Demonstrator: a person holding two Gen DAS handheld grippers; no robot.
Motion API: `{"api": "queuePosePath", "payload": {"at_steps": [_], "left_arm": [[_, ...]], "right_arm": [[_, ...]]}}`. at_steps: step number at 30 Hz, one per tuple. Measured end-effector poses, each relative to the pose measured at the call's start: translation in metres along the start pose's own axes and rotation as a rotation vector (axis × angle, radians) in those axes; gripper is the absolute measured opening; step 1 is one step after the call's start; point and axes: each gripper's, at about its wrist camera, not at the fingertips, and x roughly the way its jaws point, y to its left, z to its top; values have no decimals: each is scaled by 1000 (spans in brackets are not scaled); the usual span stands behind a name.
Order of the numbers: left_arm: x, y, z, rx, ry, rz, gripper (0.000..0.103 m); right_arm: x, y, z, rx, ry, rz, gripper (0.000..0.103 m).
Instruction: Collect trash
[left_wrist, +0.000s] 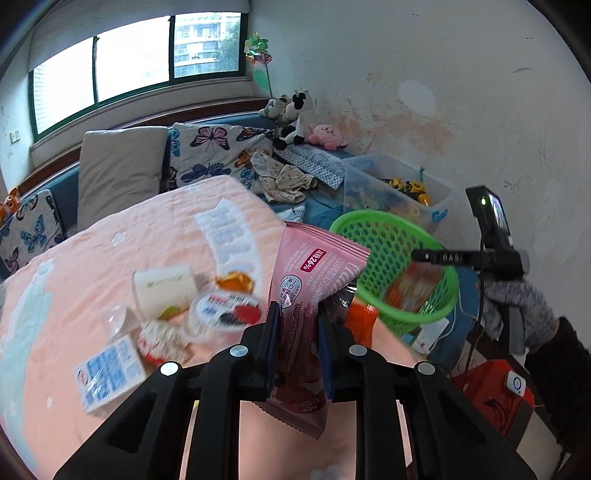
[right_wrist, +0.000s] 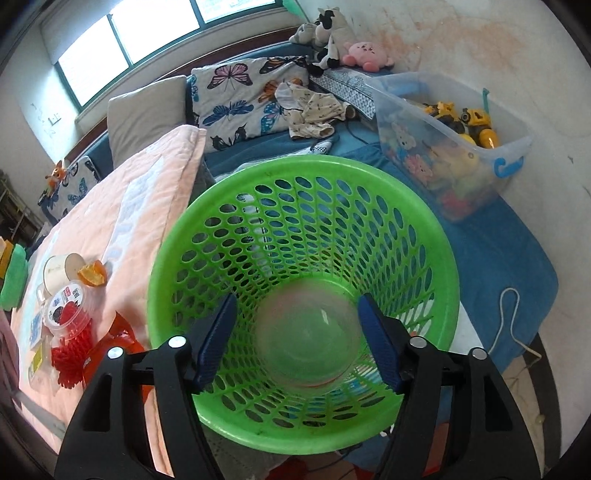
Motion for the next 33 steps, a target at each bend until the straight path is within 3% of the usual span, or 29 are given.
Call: {"api": "queuePosePath", "payload": {"at_steps": [16,33], "left_arm": [[67,-38,60,9,40,-82,19],[143,-93,72,23,155,-172,20]], "right_arm": [[-44,-1,-15,-40,-84,25,78],[-77,-18,-46,12,-125,24,82]]}}
